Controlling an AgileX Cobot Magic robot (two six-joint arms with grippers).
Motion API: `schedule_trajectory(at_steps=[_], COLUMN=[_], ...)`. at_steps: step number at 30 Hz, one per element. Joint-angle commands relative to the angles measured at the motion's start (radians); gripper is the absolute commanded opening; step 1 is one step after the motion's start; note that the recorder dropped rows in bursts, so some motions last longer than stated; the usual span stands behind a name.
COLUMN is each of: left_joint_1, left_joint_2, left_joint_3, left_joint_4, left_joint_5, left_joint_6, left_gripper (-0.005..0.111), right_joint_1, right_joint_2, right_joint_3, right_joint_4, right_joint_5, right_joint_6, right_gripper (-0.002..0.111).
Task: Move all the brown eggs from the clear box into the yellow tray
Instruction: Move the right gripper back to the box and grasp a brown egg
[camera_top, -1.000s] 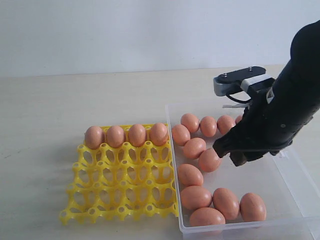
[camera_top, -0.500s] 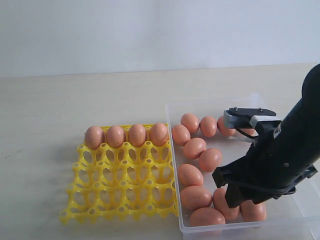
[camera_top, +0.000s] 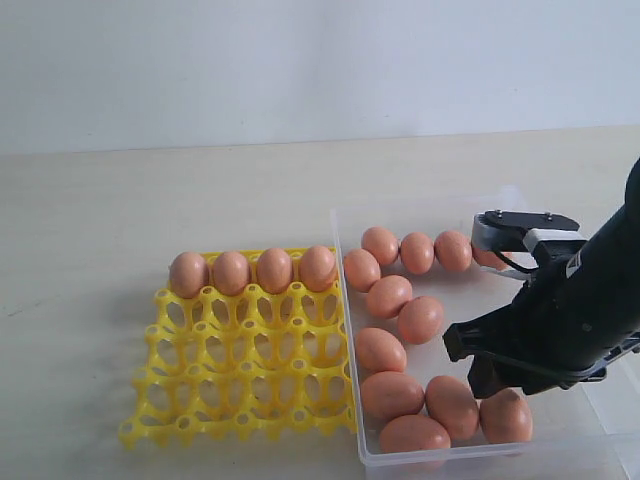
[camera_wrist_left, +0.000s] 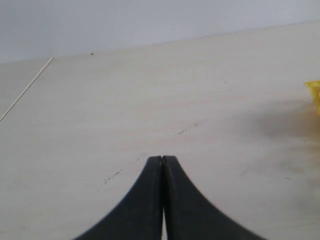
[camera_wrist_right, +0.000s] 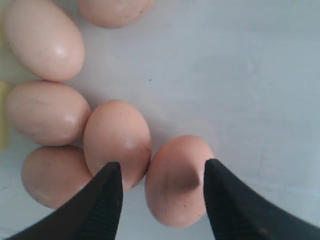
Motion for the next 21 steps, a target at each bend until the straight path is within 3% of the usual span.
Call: schedule_trajectory(at_steps=[1,8,14,21], left_joint_1=[-0.005,-0.005,-0.005,-0.005], left_joint_2=[0.001,0.001,0.001,0.001], left_joint_3=[-0.004,-0.004,-0.004,-0.004], left_joint_4=[0.0,0.0,0.0,0.0], left_joint_5=[-0.009,-0.009,-0.009,-0.009], left_joint_6=[-0.002,-0.002,-0.002,-0.002], left_gripper=[0.0,0.0,0.0,0.0], right_joint_1=[-0.007,-0.012,-0.012,-0.012], right_joint_2=[-0.007,0.016,0.078,0.104], right_joint_3=[0.008,0.008,0.008,0.008], right_joint_4=[-0.02,-0.04,-0.049,-0.049], right_joint_5=[-0.003,-0.023,-0.036,-0.086], right_joint_6=[0.003,0.003,0.003,0.003], right_gripper=[0.05,0.05,0.061,0.061])
